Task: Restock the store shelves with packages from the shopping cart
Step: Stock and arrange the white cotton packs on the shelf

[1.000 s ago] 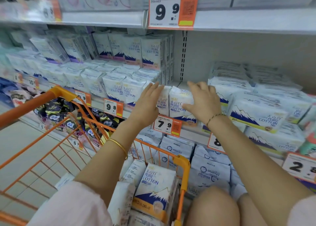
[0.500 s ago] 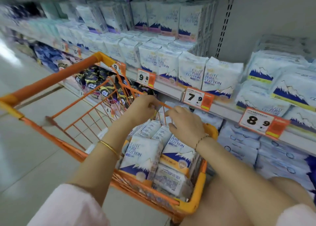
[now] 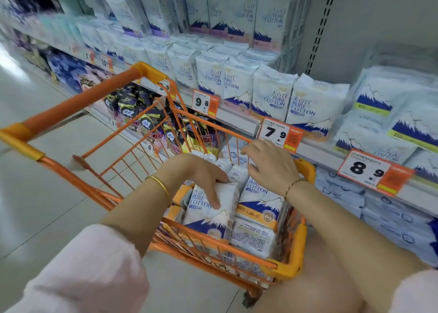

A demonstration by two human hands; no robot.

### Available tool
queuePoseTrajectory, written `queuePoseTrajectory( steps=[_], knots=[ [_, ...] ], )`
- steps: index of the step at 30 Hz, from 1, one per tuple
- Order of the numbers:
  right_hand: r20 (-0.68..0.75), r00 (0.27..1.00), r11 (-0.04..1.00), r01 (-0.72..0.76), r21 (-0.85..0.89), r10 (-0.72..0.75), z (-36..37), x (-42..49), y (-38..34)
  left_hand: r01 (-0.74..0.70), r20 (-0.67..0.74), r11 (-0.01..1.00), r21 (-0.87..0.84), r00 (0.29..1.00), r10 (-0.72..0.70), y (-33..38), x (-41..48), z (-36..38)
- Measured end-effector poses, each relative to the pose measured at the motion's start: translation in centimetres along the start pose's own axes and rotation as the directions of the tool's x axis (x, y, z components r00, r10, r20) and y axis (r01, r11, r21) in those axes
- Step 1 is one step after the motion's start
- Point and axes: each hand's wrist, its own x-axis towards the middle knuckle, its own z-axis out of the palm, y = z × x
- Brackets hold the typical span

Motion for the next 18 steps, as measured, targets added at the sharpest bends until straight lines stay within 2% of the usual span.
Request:
queuePoseTrajectory(
  steps=[6,9,10,11,13,14,15,16,18],
  knots=[
    [-0.026,1.000,0.998,-0.013,0.061,0.015,0.0,0.1,0.6,0.006,0.042,0.999,-0.033,0.999,-0.005,0.3,0.9,-0.9],
    [-0.026,0.998,0.989,-0.045,0.143,0.050,-0.5,0.1,0.6,-0.051,-0.039,0.995,-0.080,0.998,0.048,0.2,-0.3,-1.9],
    [-0.026,0.996,0.966,-0.073,0.247,0.082,-0.9,0.1,0.5,-0.080,-0.089,0.991,-0.109,0.994,0.071,0.3,-1.0,-2.5],
    [-0.004,0.993,0.905,-0.107,0.412,0.120,-1.7,0.1,0.5,-0.112,-0.142,0.984,-0.137,0.985,0.093,0.5,-1.8,-3.2],
    [0.084,0.987,0.626,-0.154,0.764,0.140,-3.9,0.2,0.3,-0.180,-0.268,0.965,-0.192,0.955,0.125,1.0,-3.5,-4.8],
    [0.113,0.986,0.504,-0.159,0.849,0.121,-5.1,0.4,0.3,-0.203,-0.347,0.957,-0.207,0.930,0.122,1.4,-4.3,-5.7],
    [0.118,0.988,0.452,-0.151,0.879,0.101,-6.3,0.6,0.6,-0.215,-0.431,0.955,-0.207,0.896,0.108,1.9,-5.0,-6.6],
    [0.105,0.990,0.452,-0.137,0.881,0.094,-7.4,1.1,1.0,-0.226,-0.511,0.953,-0.202,0.854,0.094,2.4,-5.6,-7.5],
    [0.024,0.990,0.508,-0.091,0.857,0.138,-9.6,2.2,2.1,-0.287,-0.669,0.939,-0.191,0.738,0.089,3.4,-6.5,-9.5]
  ],
)
